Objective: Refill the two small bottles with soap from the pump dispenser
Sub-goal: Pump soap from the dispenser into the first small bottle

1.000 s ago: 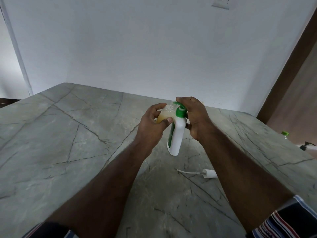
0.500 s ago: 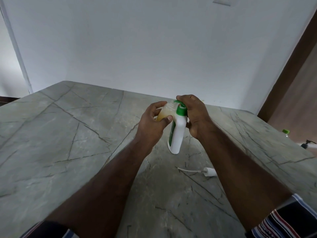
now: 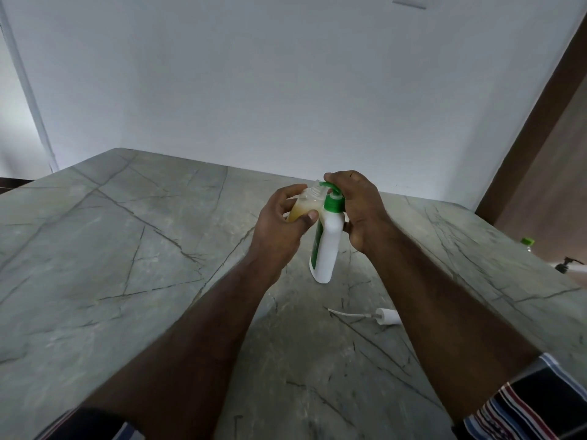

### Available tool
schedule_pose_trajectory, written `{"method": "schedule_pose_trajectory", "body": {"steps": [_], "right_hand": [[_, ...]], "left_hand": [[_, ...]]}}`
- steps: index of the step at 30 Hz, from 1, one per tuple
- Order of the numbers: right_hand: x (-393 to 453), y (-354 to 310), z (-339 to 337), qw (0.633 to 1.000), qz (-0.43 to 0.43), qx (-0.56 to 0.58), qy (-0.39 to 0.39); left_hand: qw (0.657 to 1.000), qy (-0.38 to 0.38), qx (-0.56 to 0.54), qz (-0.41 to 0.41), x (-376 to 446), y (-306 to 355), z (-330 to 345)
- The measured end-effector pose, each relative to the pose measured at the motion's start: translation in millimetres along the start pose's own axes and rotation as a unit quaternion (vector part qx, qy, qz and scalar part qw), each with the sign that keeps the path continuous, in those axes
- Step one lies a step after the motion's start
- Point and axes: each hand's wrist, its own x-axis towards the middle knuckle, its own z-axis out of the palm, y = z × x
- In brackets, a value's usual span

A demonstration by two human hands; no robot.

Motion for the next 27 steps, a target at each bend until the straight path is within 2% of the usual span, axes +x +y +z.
{"method": "schedule_pose_trajectory", "body": {"steps": [27], "right_hand": [[-2.2, -1.9, -0.3, 1.000, 0.007, 0.003, 0.010]], "left_hand": [[1.000, -0.001, 0.008, -0.014, -3.3, 5.5, 0.3]]}}
